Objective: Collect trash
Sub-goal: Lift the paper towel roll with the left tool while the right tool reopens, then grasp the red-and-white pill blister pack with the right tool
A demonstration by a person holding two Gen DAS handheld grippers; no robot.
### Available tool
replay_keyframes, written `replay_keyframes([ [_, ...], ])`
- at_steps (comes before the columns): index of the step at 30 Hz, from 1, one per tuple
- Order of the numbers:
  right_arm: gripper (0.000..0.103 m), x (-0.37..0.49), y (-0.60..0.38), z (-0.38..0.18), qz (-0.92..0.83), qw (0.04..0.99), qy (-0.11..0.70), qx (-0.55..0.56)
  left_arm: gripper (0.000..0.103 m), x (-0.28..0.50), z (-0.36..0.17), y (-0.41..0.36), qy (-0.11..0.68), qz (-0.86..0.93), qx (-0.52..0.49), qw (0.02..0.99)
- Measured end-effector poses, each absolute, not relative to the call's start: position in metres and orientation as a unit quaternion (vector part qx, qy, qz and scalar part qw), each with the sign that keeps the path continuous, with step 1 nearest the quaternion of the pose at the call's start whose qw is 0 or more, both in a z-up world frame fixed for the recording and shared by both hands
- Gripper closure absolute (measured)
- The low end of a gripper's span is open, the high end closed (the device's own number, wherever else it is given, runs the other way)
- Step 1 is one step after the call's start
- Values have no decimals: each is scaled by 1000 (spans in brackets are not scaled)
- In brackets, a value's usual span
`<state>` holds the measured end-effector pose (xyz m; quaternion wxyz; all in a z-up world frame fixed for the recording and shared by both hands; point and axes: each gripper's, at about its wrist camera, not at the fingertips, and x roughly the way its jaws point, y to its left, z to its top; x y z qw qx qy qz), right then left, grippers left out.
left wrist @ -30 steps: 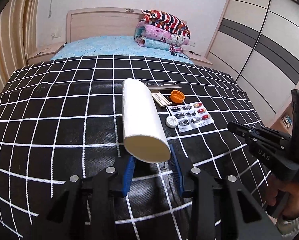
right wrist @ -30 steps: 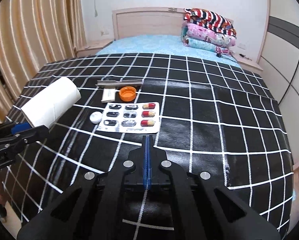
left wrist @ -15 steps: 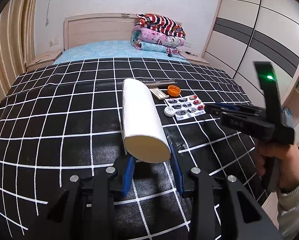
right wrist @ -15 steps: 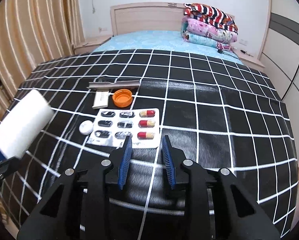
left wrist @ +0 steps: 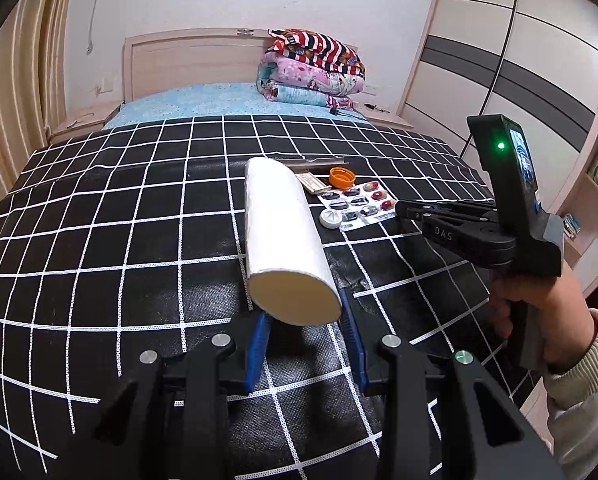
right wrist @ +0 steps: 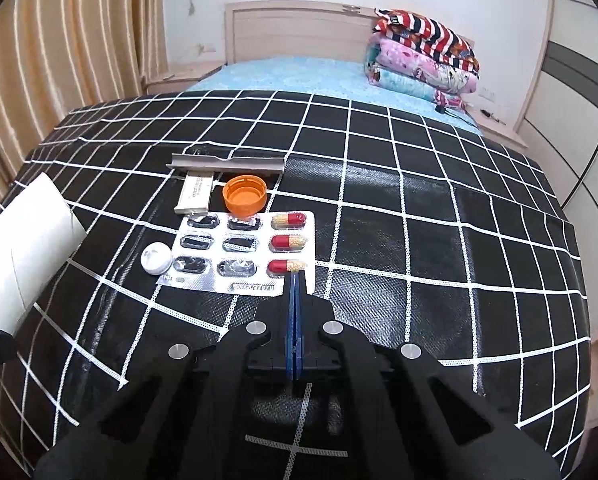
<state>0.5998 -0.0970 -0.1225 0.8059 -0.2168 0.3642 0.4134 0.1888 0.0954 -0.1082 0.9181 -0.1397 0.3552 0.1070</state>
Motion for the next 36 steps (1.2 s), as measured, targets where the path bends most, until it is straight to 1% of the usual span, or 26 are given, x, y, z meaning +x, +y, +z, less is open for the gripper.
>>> replay_keyframes([
  [6, 101, 595, -102, -117, 415, 811, 348, -221, 70, 182, -104, 90, 349, 103, -136, 921],
  [7, 98, 596, -102, -116, 417, 811, 346, -221, 70, 181, -104, 89, 348, 102, -137, 922],
  [8, 90, 597, -102, -116, 418, 811, 346, -219, 70, 180, -104, 89, 348, 102, -138, 922],
  [9, 88, 597, -101, -116, 418, 811, 347, -217, 70, 179, -104, 89, 347, 102, -138, 922],
  [17, 86, 599, -86, -122, 423, 804, 352, -225, 70, 173, -101, 91, 345, 98, -137, 923],
  [18, 85, 599, -85, -122, 424, 804, 350, -227, 70, 172, -100, 90, 344, 97, -136, 924],
  [20, 80, 597, -84, -122, 425, 804, 349, -227, 70, 172, -99, 90, 343, 96, -137, 924],
  [23, 76, 595, -81, -121, 427, 804, 343, -233, 70, 172, -99, 89, 343, 94, -135, 925],
  [31, 76, 601, -74, -125, 424, 799, 350, -245, 70, 173, -101, 89, 344, 87, -136, 925],
  [34, 81, 603, -76, -126, 428, 795, 355, -240, 70, 173, -102, 89, 343, 87, -136, 925],
  [36, 81, 603, -76, -126, 427, 796, 355, -240, 70, 173, -101, 89, 343, 87, -134, 926],
])
